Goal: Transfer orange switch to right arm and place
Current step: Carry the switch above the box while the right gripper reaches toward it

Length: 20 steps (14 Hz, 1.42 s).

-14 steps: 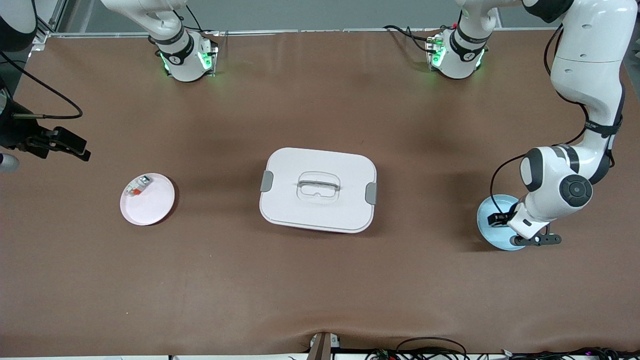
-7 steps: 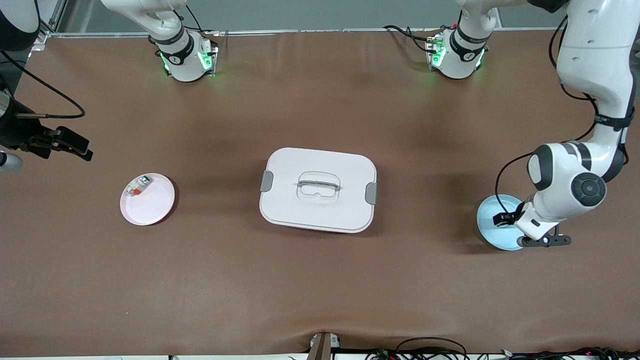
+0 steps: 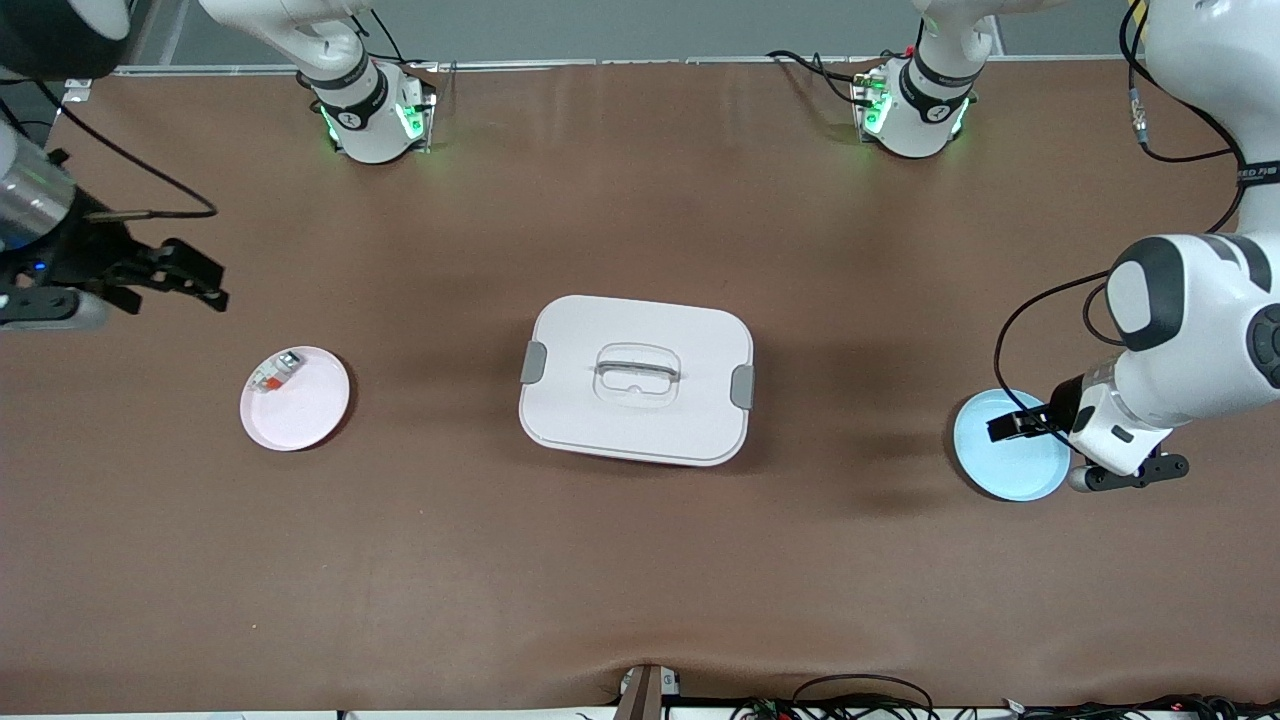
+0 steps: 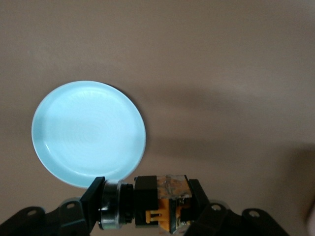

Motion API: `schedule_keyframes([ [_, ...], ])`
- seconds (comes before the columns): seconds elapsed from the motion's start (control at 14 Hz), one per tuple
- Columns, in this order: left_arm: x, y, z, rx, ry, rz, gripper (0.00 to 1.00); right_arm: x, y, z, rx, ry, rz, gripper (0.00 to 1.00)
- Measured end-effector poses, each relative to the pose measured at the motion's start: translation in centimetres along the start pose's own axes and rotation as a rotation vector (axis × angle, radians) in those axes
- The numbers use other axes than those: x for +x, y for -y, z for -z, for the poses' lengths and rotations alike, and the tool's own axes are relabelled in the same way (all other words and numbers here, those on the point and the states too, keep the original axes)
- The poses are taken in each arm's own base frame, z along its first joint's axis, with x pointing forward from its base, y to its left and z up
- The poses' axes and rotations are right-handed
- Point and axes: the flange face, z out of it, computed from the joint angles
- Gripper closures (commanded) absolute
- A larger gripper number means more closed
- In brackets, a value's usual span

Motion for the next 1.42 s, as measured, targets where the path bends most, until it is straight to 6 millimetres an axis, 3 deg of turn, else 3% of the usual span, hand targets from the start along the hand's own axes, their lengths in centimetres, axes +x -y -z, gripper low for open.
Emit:
schedule_keyframes([
  [0.21, -0.7, -3.9, 2.7, -0.035, 0.033, 0.078, 1.00, -1.3, 6.8, 1.3, 0.005, -0.003, -0.028, 0.00],
  [0.43, -1.5, -7.4, 5.4, -0.139, 0.088, 0.190, 1.00, -3.3, 14.0, 1.4, 0.012, -0.007, -0.044, 0.00],
  [0.57, -2.4, -9.8, 6.7, -0.194, 0.133, 0.277, 1.00, -4.2, 17.6, 1.6, 0.060, -0.032, -0.028, 0.00],
  [0.78, -4.7, -15.0, 7.8, -0.242, 0.199, 0.410, 1.00, -4.8, 21.6, 1.6, 0.187, -0.055, -0.133, 0.00],
  [1.07, -8.4, -21.8, 9.9, -0.307, 0.317, 0.605, 1.00, -6.2, 27.6, -0.8, 0.328, -0.089, -0.254, 0.00],
  [1.42, -11.3, -26.2, 11.5, -0.355, 0.475, 0.778, 1.00, -6.7, 30.1, -5.1, 0.485, -0.078, -0.369, 0.00],
])
